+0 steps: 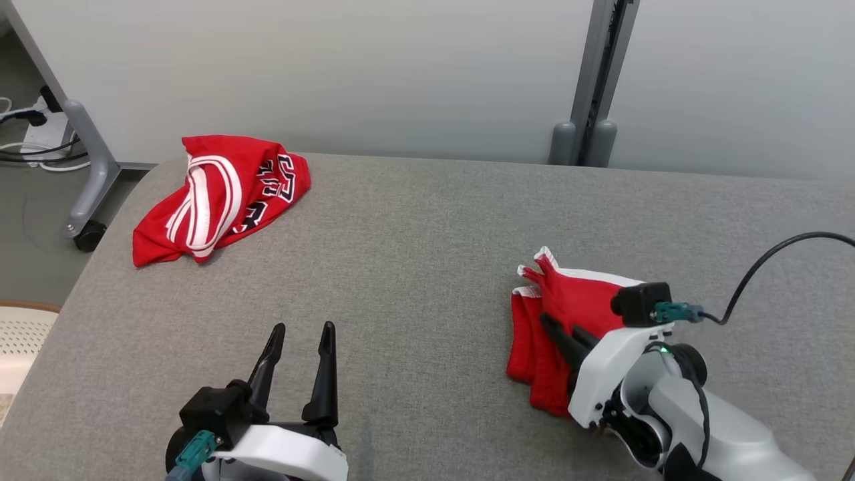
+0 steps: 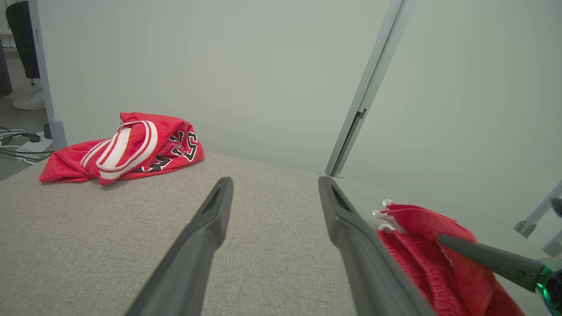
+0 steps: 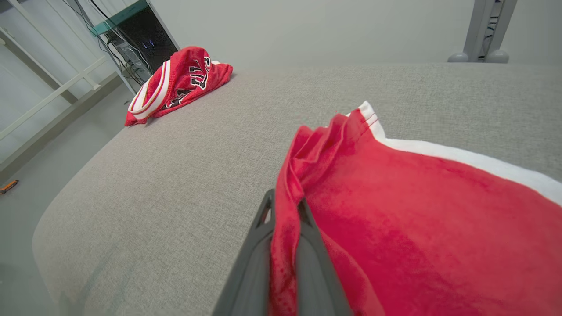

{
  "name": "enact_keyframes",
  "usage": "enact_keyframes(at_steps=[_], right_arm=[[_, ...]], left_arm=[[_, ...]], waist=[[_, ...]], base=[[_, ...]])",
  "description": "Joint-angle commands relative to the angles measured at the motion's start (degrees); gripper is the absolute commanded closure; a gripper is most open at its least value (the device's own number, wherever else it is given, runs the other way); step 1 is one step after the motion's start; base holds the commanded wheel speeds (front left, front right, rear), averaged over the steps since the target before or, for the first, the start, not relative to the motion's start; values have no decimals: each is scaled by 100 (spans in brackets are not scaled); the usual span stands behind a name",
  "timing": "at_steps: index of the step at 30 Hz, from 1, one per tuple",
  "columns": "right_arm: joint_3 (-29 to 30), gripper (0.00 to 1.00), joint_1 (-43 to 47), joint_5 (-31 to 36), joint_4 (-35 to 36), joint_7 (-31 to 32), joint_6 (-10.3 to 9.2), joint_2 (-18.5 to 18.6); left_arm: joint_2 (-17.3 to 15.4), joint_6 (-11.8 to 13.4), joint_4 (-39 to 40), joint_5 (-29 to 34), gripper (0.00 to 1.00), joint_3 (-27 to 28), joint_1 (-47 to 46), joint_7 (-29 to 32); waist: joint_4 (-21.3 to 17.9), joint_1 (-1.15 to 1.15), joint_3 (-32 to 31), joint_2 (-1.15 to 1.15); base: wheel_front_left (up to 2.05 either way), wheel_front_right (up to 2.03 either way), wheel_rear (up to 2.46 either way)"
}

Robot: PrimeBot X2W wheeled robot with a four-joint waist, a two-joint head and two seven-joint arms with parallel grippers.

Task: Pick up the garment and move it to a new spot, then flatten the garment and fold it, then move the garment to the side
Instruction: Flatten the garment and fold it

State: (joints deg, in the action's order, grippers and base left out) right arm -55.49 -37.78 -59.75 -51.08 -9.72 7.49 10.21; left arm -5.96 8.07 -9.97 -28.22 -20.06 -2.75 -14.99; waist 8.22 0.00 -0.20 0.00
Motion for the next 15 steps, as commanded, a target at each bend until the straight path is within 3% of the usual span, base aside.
enact_keyframes(at_steps=[1,15], right_arm=[[-47,100,76,34,38,25,1,45],[-737,100,152,525,10,-6,1,-32]], left_arm=[[-6,-18,13,12,0,33,-32,-25],[36,-32,66,62,0,140,69,-27]], waist=[[19,0,1,0],[-82,0,11,0]], base=[[0,0,0],[0,0,0]])
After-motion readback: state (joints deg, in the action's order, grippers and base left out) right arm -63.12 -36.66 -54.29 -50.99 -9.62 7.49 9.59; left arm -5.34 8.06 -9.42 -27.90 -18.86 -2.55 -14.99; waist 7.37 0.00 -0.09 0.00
